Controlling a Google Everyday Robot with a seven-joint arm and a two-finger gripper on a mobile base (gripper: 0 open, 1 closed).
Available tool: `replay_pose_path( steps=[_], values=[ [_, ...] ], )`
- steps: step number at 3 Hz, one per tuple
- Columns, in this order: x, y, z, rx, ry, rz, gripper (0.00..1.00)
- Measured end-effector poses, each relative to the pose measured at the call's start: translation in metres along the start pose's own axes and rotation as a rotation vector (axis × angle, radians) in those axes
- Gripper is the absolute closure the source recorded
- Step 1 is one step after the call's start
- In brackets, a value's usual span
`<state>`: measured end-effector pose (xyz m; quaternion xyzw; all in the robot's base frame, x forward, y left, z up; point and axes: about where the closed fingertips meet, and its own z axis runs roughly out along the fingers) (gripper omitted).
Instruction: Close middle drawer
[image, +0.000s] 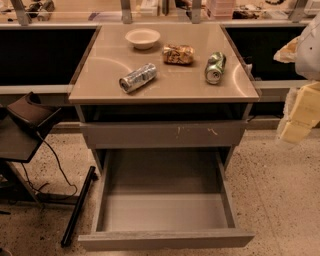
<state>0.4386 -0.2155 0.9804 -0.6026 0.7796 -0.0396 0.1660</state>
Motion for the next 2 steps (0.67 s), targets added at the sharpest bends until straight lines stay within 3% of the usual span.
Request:
replay_pose_path(
  steps=[2],
  values=[
    [0.012,0.004,0.012,-0.015,-0.009,0.034,0.00]
  ],
)
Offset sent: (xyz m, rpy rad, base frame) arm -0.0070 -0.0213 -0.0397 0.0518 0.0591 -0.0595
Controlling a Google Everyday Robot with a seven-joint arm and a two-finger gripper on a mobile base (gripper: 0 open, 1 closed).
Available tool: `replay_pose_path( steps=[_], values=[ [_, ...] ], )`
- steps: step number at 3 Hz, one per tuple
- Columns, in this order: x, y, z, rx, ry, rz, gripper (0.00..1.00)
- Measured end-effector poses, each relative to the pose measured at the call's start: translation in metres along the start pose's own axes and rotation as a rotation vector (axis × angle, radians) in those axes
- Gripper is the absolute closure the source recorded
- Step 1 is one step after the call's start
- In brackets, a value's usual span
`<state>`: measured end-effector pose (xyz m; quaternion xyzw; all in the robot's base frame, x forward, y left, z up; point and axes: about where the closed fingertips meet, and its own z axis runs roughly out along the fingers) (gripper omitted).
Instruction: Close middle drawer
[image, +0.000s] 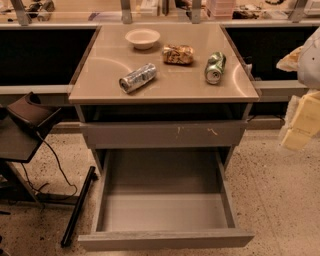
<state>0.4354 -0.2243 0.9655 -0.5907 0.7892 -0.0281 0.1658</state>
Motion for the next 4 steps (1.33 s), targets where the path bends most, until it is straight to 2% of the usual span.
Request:
replay_pose_path(
  steps=[1,2,3,4],
  values=[
    [0.033,0.017,0.020,-0.031,0.008,0.073,0.00],
    [0.070,0.044,0.044,-0.051,0.071,0.137,0.00],
    [0.070,0.045,0.046,-0.049,0.069,0.138,0.00],
    [0.085,0.067,0.083,-0.092,0.032,0.173,0.00]
  ],
)
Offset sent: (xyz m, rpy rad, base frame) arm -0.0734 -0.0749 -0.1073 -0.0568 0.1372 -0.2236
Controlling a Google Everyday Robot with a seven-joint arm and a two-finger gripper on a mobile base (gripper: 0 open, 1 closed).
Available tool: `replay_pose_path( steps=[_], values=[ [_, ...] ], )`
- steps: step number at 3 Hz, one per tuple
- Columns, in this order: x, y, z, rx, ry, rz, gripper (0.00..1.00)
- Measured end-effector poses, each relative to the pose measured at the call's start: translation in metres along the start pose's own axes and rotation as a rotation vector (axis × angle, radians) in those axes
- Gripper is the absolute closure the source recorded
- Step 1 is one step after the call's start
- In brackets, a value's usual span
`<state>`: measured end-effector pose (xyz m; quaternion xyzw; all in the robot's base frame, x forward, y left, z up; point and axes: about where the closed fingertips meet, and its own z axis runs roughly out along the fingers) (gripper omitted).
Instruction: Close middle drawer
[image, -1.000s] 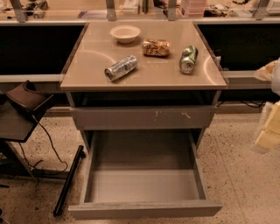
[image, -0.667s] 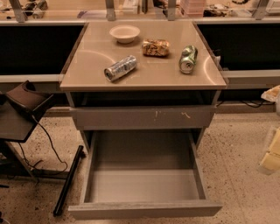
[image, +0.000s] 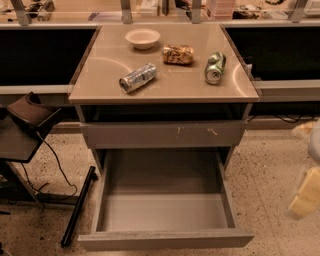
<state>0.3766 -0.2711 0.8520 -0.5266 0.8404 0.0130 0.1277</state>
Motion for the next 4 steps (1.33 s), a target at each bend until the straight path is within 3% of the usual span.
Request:
replay_pose_path(
  steps=[2,3,4],
  values=[
    [0.053,0.059,0.122,-0.122,-0.047,0.051,0.00],
    [0.073,0.075,0.151,-0.156,-0.025,0.071,0.00],
    [0.073,0.076,0.152,-0.158,-0.024,0.071,0.00]
  ],
)
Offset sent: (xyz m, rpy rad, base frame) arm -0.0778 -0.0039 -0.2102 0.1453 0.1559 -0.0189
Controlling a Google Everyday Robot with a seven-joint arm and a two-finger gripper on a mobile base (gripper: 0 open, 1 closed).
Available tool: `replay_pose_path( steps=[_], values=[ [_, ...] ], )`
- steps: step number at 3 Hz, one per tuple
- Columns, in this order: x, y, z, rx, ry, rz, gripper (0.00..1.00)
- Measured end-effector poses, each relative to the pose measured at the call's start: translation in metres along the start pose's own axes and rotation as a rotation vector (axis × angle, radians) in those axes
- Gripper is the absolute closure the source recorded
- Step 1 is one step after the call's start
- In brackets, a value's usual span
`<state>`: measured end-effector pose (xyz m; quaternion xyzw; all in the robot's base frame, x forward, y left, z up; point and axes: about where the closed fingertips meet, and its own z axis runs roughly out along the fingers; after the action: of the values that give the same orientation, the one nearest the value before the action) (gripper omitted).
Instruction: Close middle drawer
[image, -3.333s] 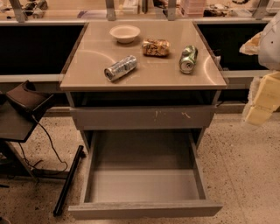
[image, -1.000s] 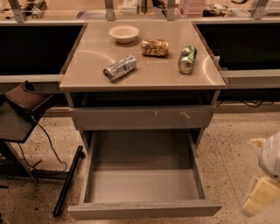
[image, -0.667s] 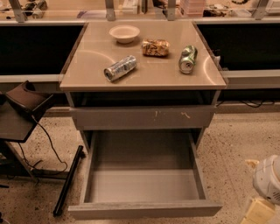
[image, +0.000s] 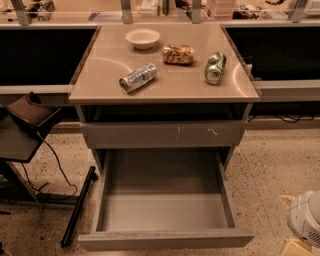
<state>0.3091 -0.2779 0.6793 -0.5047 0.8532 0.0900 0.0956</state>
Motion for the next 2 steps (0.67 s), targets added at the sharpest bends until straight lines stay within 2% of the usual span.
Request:
replay_pose_path(
  steps=[1,2],
  values=[
    [0.001,0.009,0.023,-0.034,-0.021,0.007,0.00],
    [0.025,0.032,0.079,-0.106,-0.074,0.075,0.00]
  ],
)
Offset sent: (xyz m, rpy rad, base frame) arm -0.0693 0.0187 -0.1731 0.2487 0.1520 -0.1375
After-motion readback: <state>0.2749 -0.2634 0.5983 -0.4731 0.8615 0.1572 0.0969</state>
